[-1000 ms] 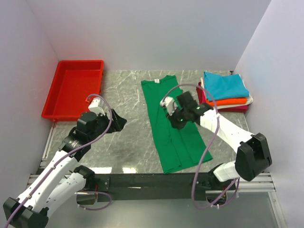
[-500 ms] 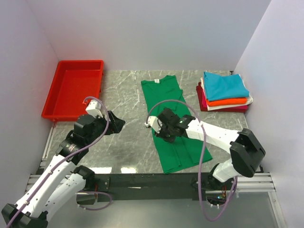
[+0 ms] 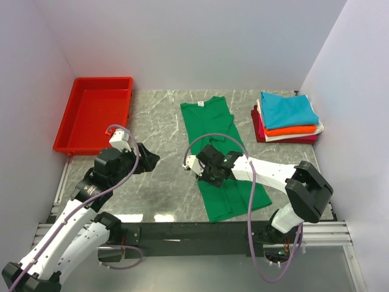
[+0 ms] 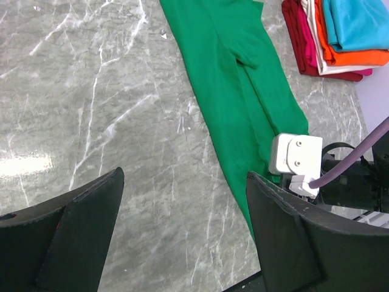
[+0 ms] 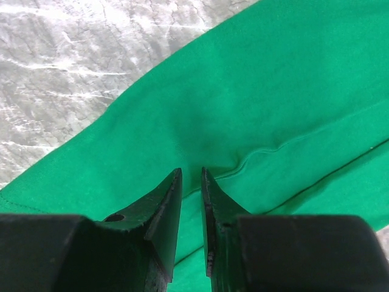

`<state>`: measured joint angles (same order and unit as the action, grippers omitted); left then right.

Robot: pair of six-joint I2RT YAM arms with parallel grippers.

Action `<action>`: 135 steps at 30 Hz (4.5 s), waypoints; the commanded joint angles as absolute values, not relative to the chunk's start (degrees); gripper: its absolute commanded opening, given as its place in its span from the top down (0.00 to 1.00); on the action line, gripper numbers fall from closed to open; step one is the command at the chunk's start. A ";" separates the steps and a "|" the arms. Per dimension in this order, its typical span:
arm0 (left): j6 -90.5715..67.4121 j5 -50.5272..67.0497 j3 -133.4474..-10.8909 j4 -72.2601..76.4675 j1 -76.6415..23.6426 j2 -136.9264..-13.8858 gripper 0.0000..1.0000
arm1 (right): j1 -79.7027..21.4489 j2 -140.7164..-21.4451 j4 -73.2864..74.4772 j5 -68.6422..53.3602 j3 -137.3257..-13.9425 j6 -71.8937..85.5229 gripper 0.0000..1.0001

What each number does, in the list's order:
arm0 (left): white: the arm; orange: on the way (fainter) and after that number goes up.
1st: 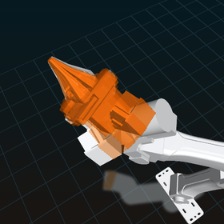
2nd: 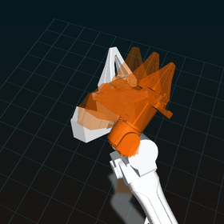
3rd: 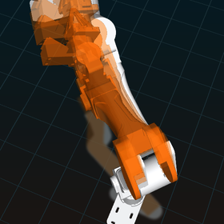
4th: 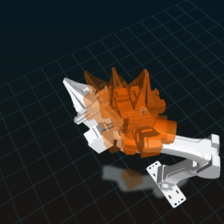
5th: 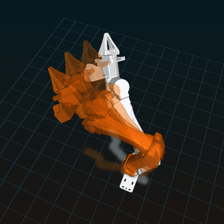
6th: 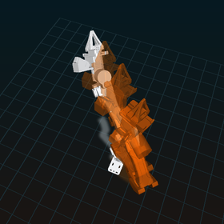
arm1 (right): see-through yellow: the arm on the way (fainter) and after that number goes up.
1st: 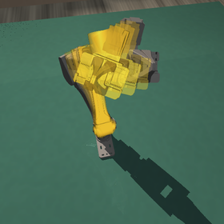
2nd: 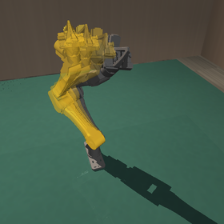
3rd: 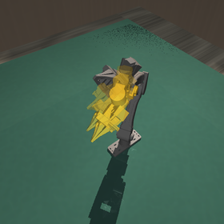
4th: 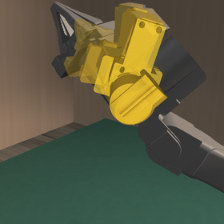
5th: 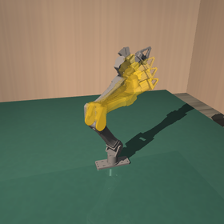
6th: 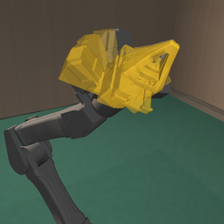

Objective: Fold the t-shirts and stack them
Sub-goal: Fold the tshirt

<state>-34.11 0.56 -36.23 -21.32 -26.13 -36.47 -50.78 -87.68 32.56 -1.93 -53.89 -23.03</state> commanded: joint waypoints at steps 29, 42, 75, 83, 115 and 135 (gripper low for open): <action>-33.75 -1.41 -36.21 -20.66 -26.28 -36.74 0.14 | -53.26 -89.03 30.58 -1.85 -55.01 -21.80 0.73; -44.64 21.35 -28.65 3.58 -26.72 -57.72 0.22 | -31.49 -85.43 32.78 -13.17 -65.47 -22.23 0.73; -46.93 7.30 -44.74 -3.07 -41.04 -85.43 0.31 | -2.37 -135.52 33.22 -28.30 -116.27 5.71 0.61; -46.85 6.94 -44.56 -4.57 -40.96 -82.18 0.31 | -2.37 -139.83 37.61 -24.70 -123.48 7.56 0.61; -45.44 4.13 -46.05 -10.81 -40.96 -76.11 0.30 | -2.37 -146.60 43.94 -26.89 -133.59 9.49 0.81; -44.65 1.76 -46.84 -14.50 -40.87 -70.40 0.30 | -3.69 -140.54 41.75 -28.65 -129.29 8.44 1.00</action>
<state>-46.11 2.92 -44.38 -14.55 -40.80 -72.49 -2.92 -145.49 42.83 -27.38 -130.15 9.10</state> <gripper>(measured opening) 0.698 0.007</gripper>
